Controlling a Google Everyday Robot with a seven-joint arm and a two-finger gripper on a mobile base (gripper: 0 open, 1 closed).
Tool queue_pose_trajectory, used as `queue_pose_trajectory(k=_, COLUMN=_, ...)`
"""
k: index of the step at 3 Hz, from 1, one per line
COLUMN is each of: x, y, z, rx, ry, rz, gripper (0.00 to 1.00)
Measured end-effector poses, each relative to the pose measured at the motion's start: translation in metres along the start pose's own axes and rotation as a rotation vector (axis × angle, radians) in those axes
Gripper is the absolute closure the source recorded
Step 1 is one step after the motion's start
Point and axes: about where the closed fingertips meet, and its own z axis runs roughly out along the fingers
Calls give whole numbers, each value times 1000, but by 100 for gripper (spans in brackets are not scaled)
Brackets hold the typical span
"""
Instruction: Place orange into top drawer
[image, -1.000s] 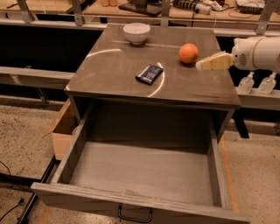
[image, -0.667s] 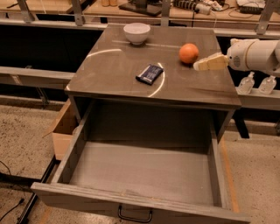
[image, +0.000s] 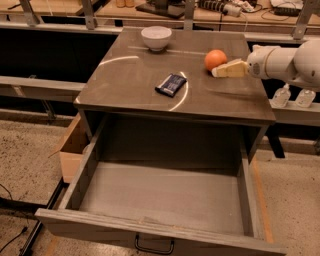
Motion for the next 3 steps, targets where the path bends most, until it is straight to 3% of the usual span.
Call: queue_pose_trajectory(k=3, x=1, y=16, z=57, rx=-55, ry=-10, rz=34, gripper=0)
